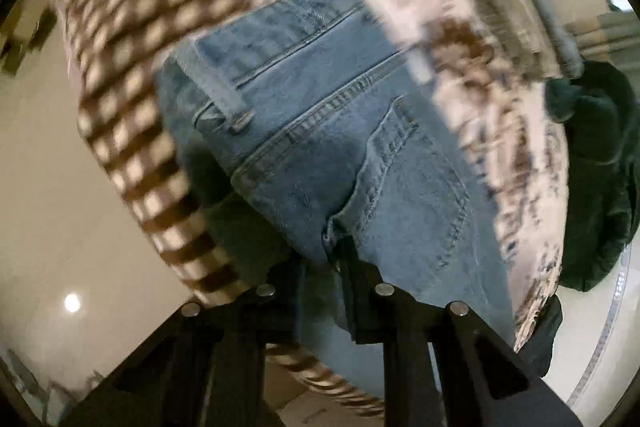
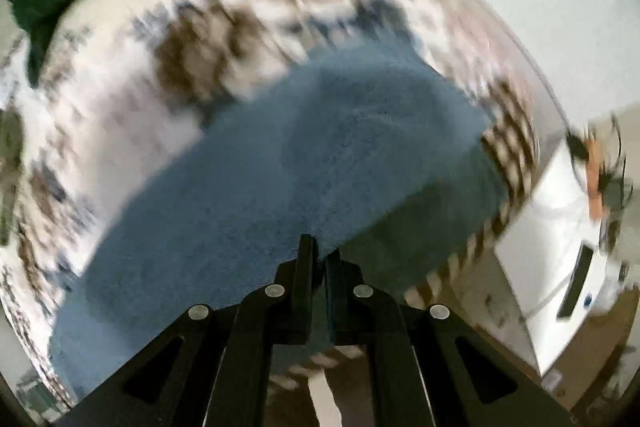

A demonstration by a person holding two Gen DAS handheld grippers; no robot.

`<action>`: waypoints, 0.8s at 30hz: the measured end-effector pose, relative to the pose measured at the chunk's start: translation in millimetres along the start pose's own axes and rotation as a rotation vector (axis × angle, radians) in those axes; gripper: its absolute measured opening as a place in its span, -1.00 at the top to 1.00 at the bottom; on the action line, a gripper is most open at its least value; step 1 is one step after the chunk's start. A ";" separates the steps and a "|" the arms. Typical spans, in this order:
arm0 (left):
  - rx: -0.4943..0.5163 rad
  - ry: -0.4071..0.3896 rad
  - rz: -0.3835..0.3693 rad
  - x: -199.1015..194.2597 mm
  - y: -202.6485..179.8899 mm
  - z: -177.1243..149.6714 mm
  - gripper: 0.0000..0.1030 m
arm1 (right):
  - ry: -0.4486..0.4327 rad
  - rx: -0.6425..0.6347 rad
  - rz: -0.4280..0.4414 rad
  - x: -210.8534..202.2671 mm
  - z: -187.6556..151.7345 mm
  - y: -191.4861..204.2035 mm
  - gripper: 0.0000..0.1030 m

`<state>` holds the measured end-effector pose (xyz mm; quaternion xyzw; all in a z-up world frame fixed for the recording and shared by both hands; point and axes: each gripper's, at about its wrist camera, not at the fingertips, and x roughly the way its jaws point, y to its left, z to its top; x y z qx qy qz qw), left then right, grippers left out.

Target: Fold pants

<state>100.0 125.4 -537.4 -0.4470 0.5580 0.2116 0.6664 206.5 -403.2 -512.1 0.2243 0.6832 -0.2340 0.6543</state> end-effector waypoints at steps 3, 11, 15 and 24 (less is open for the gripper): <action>-0.059 0.022 -0.032 19.5 18.2 -5.0 0.72 | 0.112 -0.028 -0.027 40.2 -15.5 -16.6 0.87; 0.046 0.007 0.005 8.5 2.1 -2.5 0.01 | 0.106 0.276 0.217 35.4 -13.0 -108.1 -0.13; -0.012 0.003 -0.002 14.3 5.8 3.3 -0.42 | 0.057 0.410 0.321 37.8 -1.7 -142.6 -0.13; -0.087 -0.083 -0.046 20.8 16.8 15.5 0.75 | -0.039 0.584 0.419 45.1 -7.7 -146.1 0.83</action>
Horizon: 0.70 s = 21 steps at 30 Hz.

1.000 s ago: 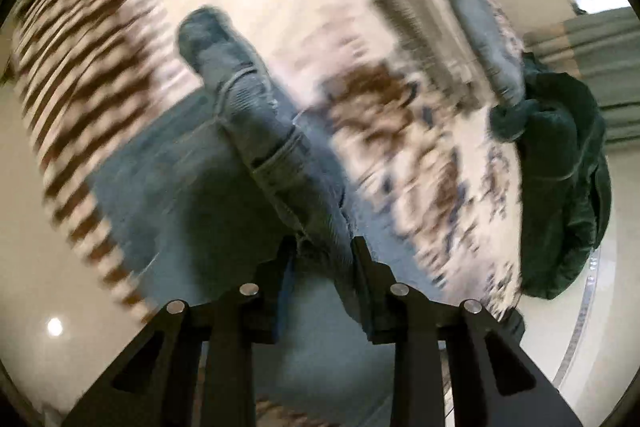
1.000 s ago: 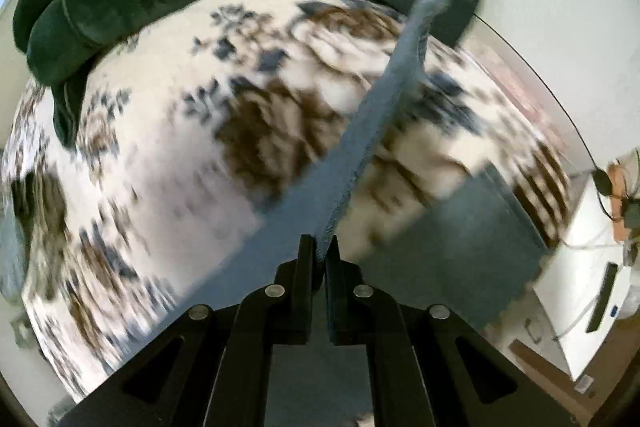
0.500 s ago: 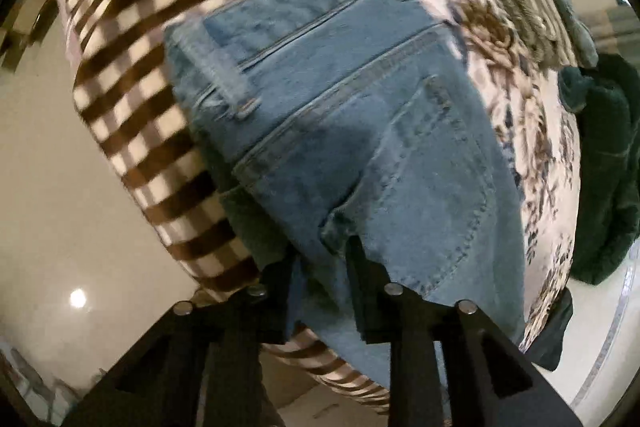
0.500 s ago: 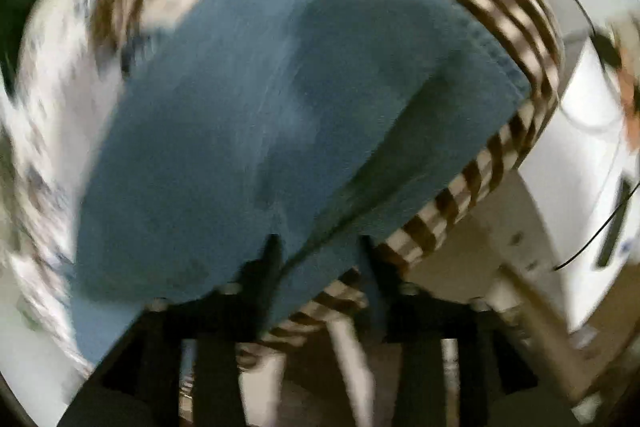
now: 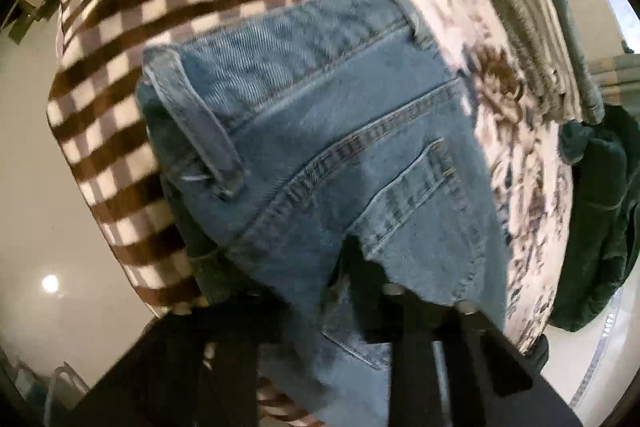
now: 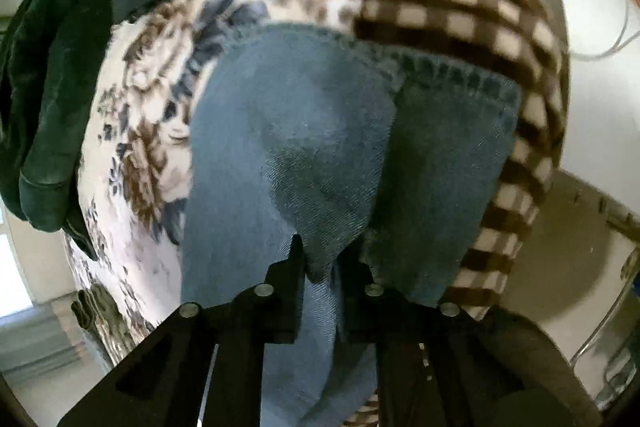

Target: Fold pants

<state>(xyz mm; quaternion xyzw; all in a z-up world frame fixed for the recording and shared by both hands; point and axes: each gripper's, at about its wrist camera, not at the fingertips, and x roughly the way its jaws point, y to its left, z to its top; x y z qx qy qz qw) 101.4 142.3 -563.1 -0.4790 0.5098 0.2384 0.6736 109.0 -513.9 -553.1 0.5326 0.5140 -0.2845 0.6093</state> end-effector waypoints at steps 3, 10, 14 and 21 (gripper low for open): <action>0.044 -0.038 -0.017 -18.9 -4.2 0.5 0.78 | -0.045 -0.060 -0.017 -27.7 -6.3 9.4 0.86; 0.028 -0.036 -0.013 -35.2 19.3 10.3 0.83 | -0.010 -0.179 -0.127 -34.2 -10.5 9.1 0.86; 0.011 0.007 0.007 -17.9 25.2 10.1 0.76 | 0.078 -0.192 -0.238 -1.1 -7.9 -13.4 0.77; 0.120 0.050 0.094 -31.9 4.4 -12.8 0.33 | 0.046 -0.137 -0.185 -20.7 -3.7 -42.0 0.36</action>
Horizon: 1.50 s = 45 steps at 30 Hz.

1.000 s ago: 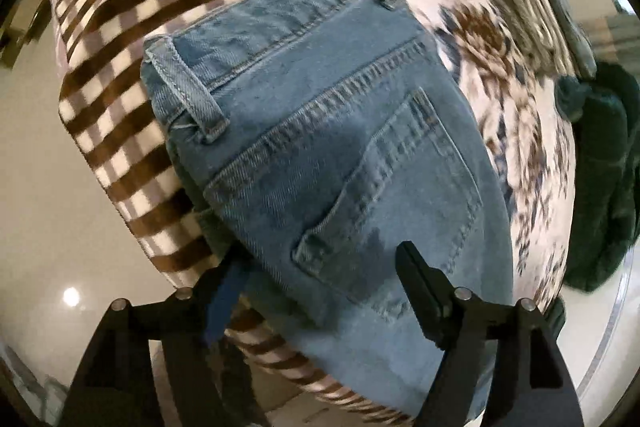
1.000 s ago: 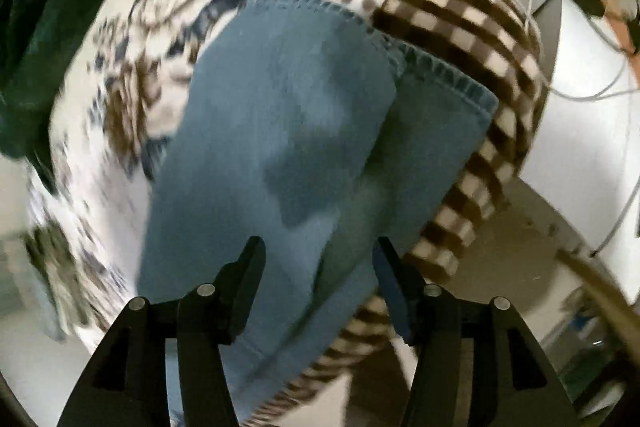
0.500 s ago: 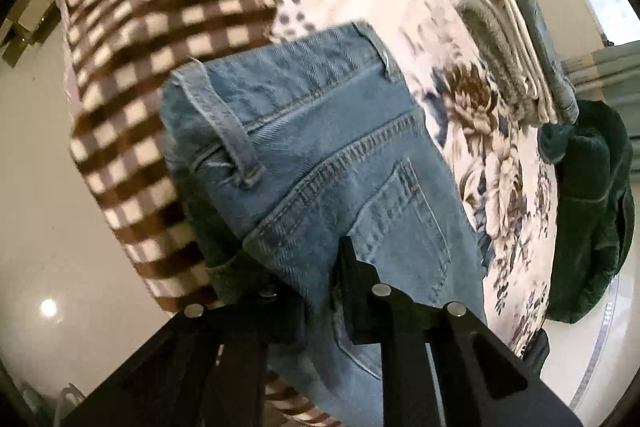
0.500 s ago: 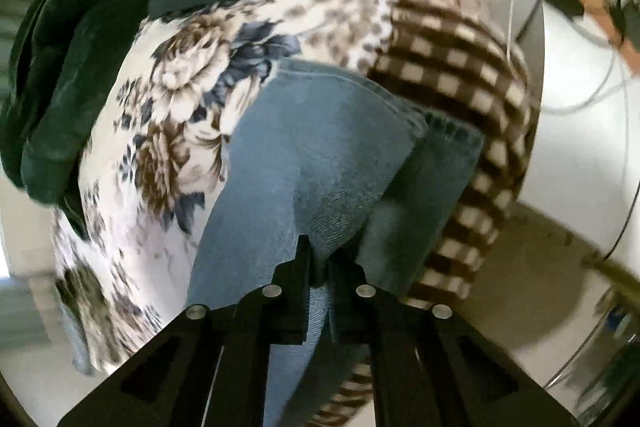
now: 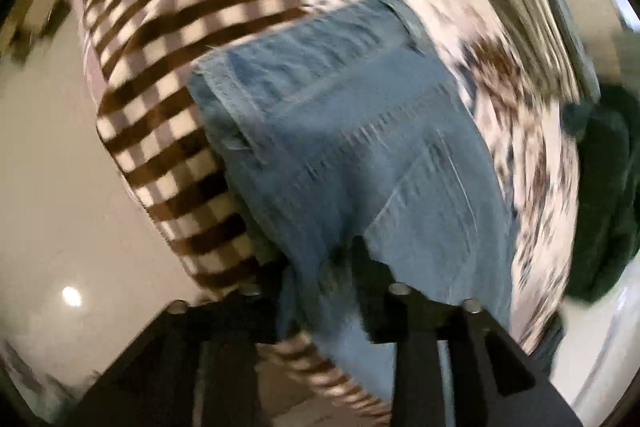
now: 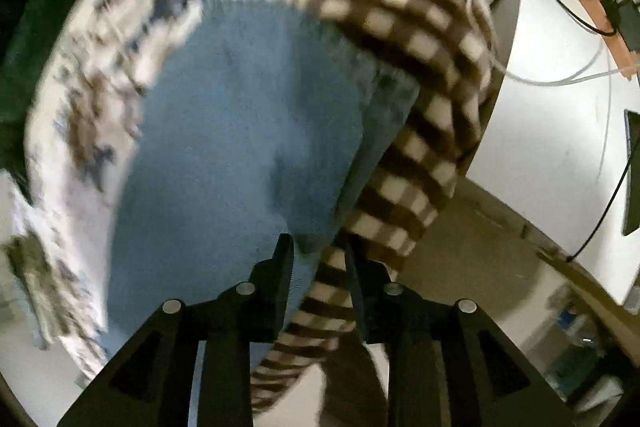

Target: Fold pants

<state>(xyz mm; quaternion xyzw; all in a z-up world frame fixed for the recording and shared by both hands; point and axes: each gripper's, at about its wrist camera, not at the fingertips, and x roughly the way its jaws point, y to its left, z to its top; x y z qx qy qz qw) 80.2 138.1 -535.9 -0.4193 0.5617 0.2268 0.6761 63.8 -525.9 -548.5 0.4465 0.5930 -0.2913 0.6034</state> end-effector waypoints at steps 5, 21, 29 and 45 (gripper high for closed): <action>0.249 0.008 0.078 -13.7 -57.2 -45.6 -0.36 | -0.069 0.136 0.061 -16.0 23.5 -29.7 0.17; 0.707 0.182 0.133 109.5 -213.4 -160.0 -0.56 | -0.224 0.065 -0.013 -18.8 35.5 -10.2 0.74; 0.741 0.224 0.151 130.3 -222.2 -163.1 -1.00 | -0.141 0.121 0.066 -22.4 52.2 -51.8 0.61; 0.727 0.196 0.244 147.7 -243.3 -174.9 -1.00 | -0.105 0.079 0.026 19.2 46.5 -51.6 -0.05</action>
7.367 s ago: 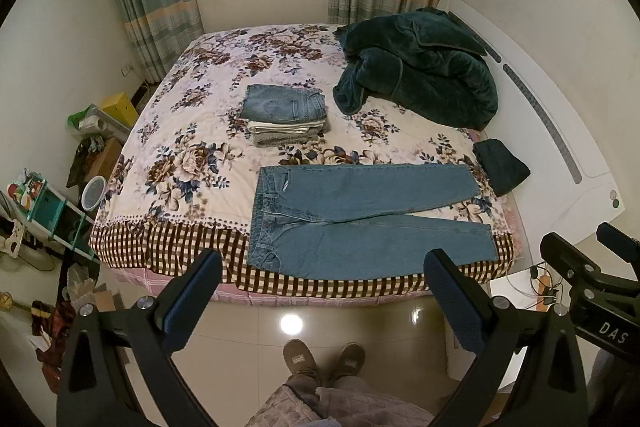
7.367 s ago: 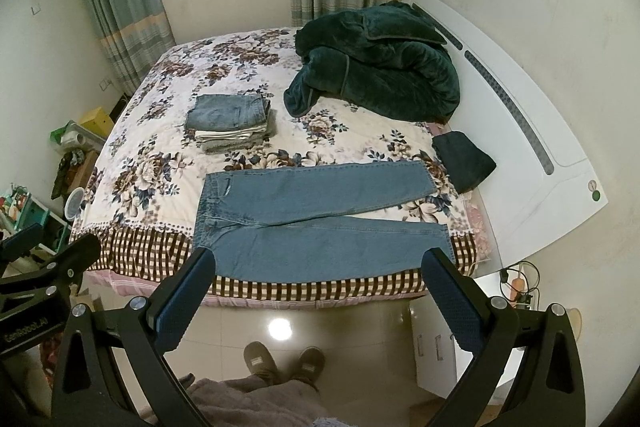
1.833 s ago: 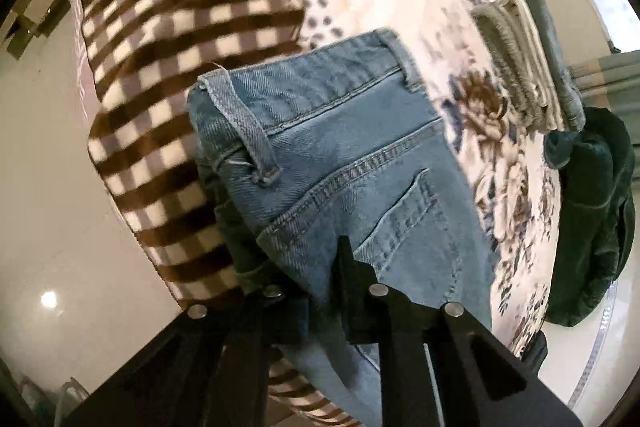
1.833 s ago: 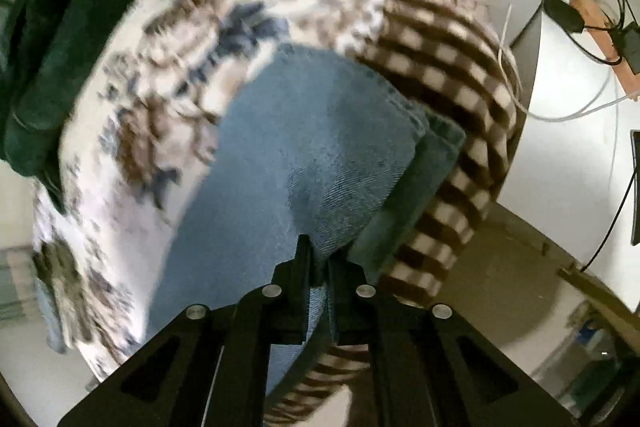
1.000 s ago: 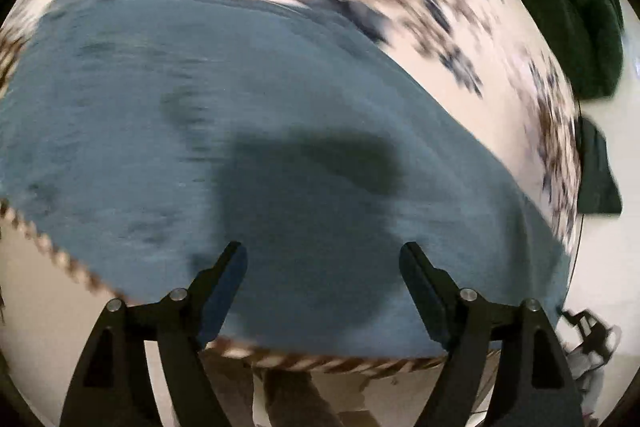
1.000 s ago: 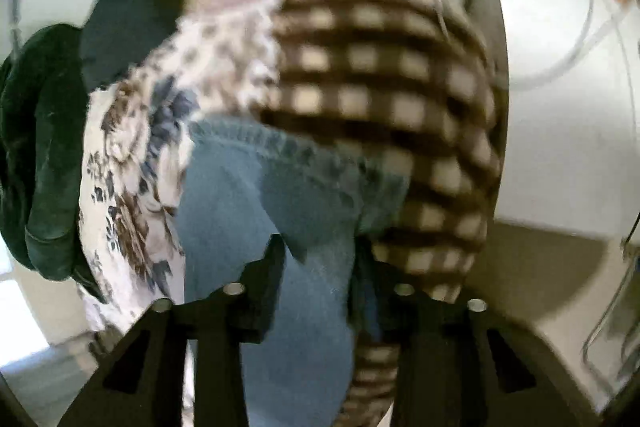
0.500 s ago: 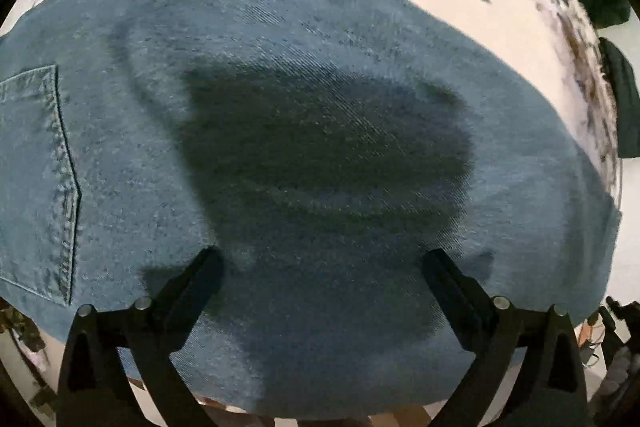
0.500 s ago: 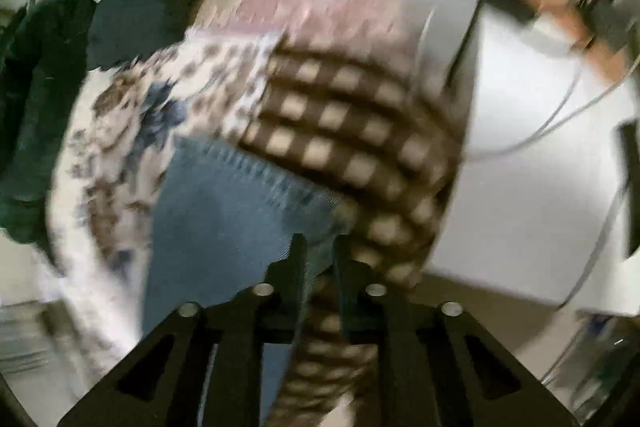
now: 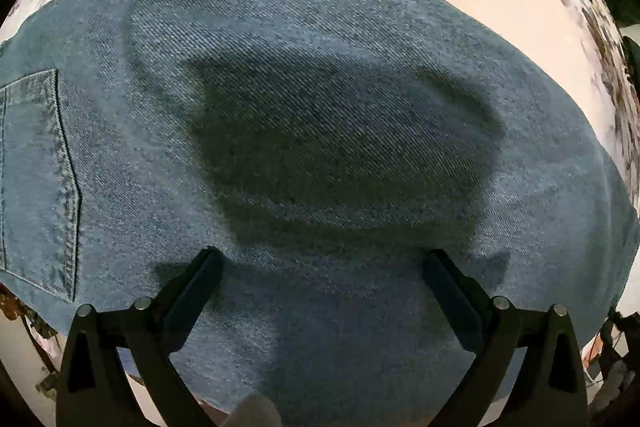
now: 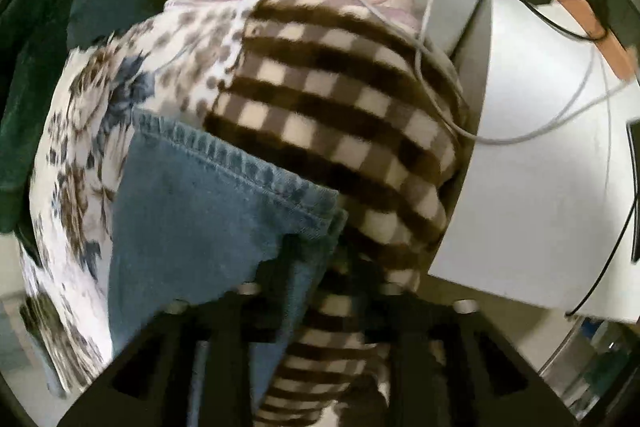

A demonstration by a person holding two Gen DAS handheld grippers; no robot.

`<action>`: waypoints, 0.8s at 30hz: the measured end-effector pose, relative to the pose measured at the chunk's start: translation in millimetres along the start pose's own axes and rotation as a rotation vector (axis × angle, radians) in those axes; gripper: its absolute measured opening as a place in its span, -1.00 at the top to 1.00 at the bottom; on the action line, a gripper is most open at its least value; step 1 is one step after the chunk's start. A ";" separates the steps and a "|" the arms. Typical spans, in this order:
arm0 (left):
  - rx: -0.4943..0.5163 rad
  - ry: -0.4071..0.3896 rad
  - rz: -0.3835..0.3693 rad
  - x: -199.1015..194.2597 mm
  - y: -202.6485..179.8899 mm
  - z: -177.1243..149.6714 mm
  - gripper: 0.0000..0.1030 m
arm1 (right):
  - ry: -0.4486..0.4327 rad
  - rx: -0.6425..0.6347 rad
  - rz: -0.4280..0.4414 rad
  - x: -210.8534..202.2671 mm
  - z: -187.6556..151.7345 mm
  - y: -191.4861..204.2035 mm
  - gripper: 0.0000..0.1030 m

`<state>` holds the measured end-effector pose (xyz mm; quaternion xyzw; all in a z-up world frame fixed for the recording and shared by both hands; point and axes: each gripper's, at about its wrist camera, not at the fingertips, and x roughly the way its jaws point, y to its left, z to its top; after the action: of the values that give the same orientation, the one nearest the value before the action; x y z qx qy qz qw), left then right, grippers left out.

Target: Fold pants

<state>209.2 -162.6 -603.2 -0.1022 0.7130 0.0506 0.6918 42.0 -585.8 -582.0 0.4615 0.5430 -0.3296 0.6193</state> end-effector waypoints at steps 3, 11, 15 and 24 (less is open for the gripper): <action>0.004 -0.027 -0.003 -4.0 6.7 -17.7 -1.00 | 0.024 0.016 0.141 3.9 -0.3 -11.2 -0.25; 0.005 -0.051 -0.001 -7.4 11.0 -41.3 -1.00 | 0.003 0.086 0.359 29.2 1.3 -14.0 0.02; 0.000 -0.066 0.002 -7.2 18.2 -34.0 -1.00 | -0.029 0.062 0.425 35.4 2.8 -9.9 0.19; -0.017 -0.093 0.009 -9.8 15.5 -53.3 -1.00 | 0.022 0.044 0.503 62.2 8.3 21.2 0.49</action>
<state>154.0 -158.1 -592.5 -0.1025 0.6801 0.0644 0.7231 76.4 -580.2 -638.3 0.5990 0.4106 -0.1720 0.6656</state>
